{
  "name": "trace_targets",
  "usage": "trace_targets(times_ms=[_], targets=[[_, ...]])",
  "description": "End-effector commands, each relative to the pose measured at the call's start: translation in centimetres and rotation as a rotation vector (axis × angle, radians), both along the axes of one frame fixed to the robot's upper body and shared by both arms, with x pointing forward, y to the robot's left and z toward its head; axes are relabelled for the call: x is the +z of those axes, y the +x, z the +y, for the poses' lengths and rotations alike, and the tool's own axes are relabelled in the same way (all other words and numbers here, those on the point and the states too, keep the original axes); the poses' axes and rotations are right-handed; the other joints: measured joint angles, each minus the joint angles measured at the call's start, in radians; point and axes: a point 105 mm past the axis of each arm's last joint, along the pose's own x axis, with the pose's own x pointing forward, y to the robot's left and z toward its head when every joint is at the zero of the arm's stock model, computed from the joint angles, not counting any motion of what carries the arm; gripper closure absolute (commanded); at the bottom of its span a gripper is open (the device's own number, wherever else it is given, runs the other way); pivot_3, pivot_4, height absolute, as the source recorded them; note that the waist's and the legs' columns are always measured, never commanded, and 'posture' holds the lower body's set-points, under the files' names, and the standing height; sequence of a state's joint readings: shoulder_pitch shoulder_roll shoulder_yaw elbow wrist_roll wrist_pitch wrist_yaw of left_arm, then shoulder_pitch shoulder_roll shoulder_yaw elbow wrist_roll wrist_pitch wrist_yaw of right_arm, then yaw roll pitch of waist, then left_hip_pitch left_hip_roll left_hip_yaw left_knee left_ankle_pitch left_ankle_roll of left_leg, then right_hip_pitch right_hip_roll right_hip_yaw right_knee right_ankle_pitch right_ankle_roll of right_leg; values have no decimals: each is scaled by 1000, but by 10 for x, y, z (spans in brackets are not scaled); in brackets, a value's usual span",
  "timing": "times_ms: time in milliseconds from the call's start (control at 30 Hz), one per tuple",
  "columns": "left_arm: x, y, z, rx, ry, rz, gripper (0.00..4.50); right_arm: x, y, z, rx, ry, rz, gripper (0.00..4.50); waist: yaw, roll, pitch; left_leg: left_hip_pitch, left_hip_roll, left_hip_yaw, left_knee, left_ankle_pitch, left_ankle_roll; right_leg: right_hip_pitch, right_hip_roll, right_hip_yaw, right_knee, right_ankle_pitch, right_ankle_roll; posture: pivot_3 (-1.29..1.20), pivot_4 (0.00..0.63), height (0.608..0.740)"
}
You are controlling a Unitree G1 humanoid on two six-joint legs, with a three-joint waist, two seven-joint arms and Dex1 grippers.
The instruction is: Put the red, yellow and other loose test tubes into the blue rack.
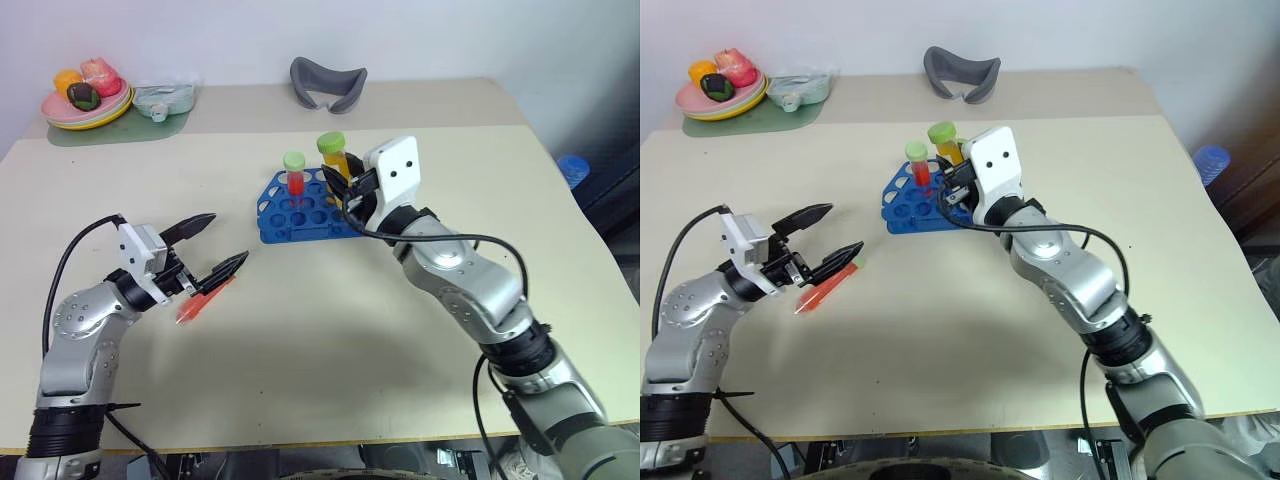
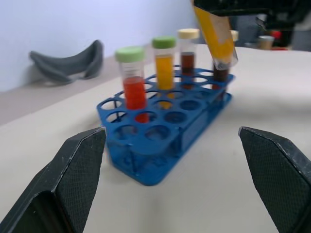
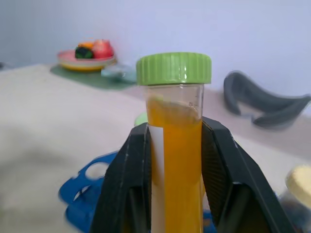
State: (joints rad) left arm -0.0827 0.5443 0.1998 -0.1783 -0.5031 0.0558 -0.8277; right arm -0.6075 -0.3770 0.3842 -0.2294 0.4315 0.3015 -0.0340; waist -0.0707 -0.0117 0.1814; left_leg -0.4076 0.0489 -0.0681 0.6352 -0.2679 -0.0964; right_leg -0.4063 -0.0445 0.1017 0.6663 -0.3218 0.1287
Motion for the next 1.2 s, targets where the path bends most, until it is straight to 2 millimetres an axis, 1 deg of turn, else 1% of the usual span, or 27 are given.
trace_targets(times_ms=[33, 133, 200, 333, 400, 567, 667, 900, 1200], targets=[[15, -2, -15, 38, -46, -48, 0, 12, 0, 1, -1, 58, -137, 3552, 1, 0, 0, 0, 0, 0, 0, 0, 0, 0, 0, 0, 0, 0, 0, 0, 150, 740], [20, -4, -26, 57, -93, -50, 0, 4, 8, 1, -11, 106, -147, 3552, 0, 0, 0, 0, 0, 0, 1, 0, 0, 1, 0, 0, 1, 0, 0, 0, 150, 740], [20, -5, -29, 71, -98, -46, 0, 1, 9, 2, -5, 125, -152, 3552, 0, 0, 0, 0, 0, 0, 1, 0, -1, 1, 0, 0, 1, 0, 0, 0, 150, 740], [16, -14, -43, 45, -104, -12, 0, -13, 13, 0, -11, 159, -140, 3552, -1, 0, 0, 1, 0, 0, 1, 0, -1, 1, 0, 0, 1, 0, 0, 0, 150, 740], [17, -16, -46, 37, -106, -3, 0, -18, 15, -2, -21, 168, -138, 3552, 0, 0, 0, 1, 0, 0, 1, 0, -1, 1, 0, 0, 2, 0, 0, 0, 150, 740], [15, -13, -39, 75, -88, 18, 0, -34, 20, -3, -30, 179, -105, 3552, -1, 0, 0, 2, 0, 0, 2, 1, -2, 1, 0, 0, 3, 0, 0, 0, 150, 740], [16, -13, -38, 70, -80, 22, 0, -38, 20, -3, -34, 184, -102, 3552, -1, 0, 0, 2, 0, 0, 2, 1, -2, 1, 0, 0, 3, 0, 0, 0, 150, 740], [7, -22, -37, 53, -62, 59, 0, -44, 28, -11, -85, 205, -99, 3552, 0, 0, 0, 2, 0, 0, 1, 1, -2, 1, 0, 0, 3, 0, 0, 0, 150, 740], [11, -23, -39, 44, -65, 55, 0, -47, 34, -15, -121, 208, -111, 3552, -1, 0, 0, 2, 0, 0, 2, 1, -2, 2, 0, 0, 4, 0, 0, 0, 150, 740]])
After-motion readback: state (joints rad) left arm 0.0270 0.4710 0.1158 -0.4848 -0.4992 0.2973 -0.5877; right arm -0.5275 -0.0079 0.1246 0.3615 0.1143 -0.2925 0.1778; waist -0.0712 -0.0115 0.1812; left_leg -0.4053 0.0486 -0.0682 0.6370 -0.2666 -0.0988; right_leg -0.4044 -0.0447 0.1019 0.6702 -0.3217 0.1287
